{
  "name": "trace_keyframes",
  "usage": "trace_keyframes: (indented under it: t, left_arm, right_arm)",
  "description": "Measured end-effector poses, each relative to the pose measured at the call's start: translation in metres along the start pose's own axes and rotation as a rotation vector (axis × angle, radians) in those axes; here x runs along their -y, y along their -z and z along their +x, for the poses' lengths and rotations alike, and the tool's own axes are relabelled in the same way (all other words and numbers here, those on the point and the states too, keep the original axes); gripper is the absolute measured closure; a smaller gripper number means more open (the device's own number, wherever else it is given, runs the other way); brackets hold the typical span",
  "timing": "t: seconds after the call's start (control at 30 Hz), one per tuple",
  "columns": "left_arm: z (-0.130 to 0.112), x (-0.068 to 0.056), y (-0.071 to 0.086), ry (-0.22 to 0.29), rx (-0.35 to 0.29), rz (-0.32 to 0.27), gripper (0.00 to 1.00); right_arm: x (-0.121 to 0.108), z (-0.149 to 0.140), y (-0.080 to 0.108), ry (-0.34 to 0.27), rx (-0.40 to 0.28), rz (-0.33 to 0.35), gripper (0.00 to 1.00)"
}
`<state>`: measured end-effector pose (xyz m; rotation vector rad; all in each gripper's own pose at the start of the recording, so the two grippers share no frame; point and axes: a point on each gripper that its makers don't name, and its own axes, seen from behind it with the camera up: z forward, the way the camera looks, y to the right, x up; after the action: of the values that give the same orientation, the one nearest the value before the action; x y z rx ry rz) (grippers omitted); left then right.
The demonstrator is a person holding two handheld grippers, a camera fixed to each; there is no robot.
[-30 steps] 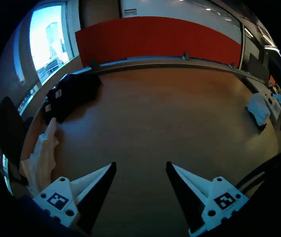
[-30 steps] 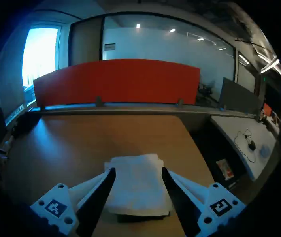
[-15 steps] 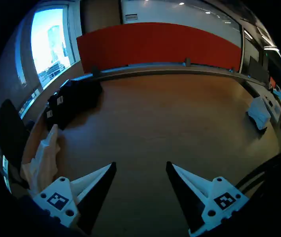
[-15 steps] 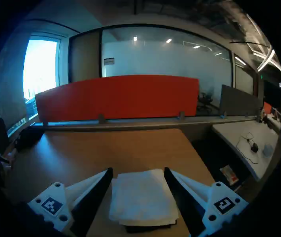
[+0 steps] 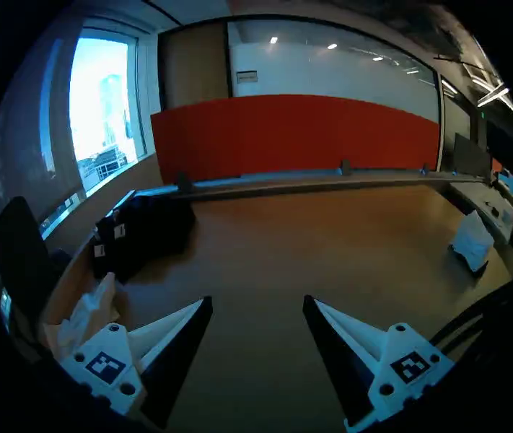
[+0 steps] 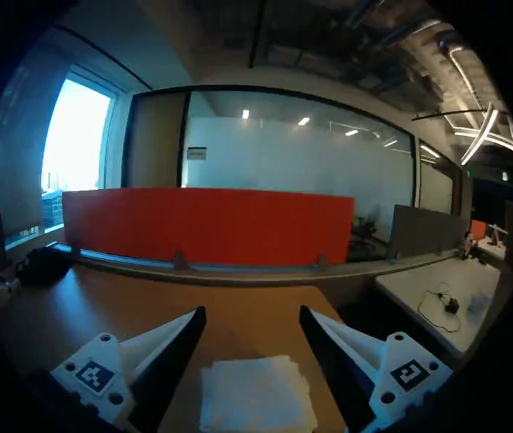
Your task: Fold towel
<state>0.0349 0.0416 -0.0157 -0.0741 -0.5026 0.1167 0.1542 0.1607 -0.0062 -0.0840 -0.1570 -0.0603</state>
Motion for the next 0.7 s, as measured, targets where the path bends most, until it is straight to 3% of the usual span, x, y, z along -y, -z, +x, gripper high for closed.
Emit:
trace_keyframes:
  t: [0.4, 0.7]
  left_arm:
    - [0.054, 0.004, 0.005, 0.08, -0.171, 0.002, 0.07]
    - [0.073, 0.005, 0.01, 0.104, -0.233, -0.013, 0.07]
  right_arm:
    - [0.019, 0.014, 0.004, -0.003, -0.014, 0.016, 0.0]
    - [0.058, 0.031, 0.006, -0.008, -0.047, 0.051, 0.0]
